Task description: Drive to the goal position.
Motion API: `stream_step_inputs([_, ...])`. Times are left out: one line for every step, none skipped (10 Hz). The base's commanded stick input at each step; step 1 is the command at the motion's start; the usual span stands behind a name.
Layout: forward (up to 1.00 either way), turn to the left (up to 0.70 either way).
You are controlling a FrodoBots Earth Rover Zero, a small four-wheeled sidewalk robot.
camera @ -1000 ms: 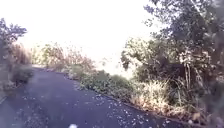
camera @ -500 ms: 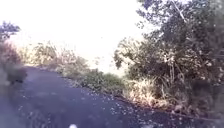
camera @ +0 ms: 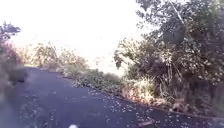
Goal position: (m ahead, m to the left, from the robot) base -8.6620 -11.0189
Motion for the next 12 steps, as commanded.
stream_step_inputs([0.34, -0.44])
stream_step_inputs([0.41, -0.48])
stream_step_inputs([0.48, -0.49])
stream_step_inputs([0.50, -0.50])
stream_step_inputs([0.50, -0.50])
stream_step_inputs([0.50, -0.50])
stream_step_inputs([0.50, -0.50])
stream_step_inputs([0.50, -0.50])
stream_step_inputs([0.50, -0.48])
stream_step_inputs([0.50, -0.46])
stream_step_inputs([0.28, 0.00])
stream_step_inputs([0.21, 0.00])
